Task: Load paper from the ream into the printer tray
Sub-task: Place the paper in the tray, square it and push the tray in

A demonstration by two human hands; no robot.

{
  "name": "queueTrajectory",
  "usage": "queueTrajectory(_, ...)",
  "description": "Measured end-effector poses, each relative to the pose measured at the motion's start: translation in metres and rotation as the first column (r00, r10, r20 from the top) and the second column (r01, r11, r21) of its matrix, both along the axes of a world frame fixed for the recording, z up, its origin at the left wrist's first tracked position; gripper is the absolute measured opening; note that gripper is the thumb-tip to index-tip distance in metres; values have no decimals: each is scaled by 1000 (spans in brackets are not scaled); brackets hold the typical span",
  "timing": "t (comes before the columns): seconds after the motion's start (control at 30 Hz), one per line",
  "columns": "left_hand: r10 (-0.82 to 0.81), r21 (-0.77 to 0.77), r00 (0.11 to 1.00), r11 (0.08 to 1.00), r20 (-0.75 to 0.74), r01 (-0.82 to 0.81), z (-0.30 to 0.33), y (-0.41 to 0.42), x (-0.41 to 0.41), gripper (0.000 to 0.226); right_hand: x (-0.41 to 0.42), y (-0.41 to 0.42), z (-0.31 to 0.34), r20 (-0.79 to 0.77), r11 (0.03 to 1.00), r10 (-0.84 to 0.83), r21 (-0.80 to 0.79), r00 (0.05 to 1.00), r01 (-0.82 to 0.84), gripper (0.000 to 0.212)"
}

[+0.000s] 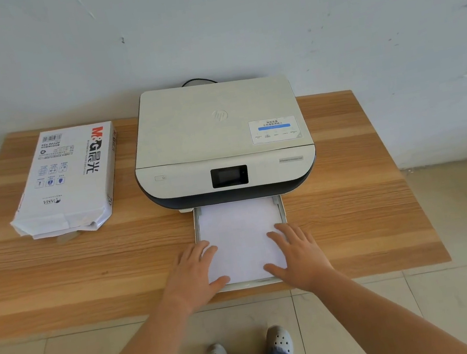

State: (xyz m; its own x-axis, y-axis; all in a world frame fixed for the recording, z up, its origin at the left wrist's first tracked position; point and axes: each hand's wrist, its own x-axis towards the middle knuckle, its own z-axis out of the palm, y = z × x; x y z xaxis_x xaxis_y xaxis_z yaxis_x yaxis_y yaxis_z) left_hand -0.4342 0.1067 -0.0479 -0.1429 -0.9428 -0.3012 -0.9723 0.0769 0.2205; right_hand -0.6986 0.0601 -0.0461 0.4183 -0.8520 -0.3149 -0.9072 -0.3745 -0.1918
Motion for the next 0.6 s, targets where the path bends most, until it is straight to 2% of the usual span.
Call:
queueTrajectory(0.27,-51,36,998,998,40,50,-9,21,-2,83,4,20,-7,-39,994,105,45,994,-104,84)
queueTrajectory(0.6,-83,-2,993,996,84,84,-12,21,-5,85,3,19,-15,-86,996,86,28,993,-84,83)
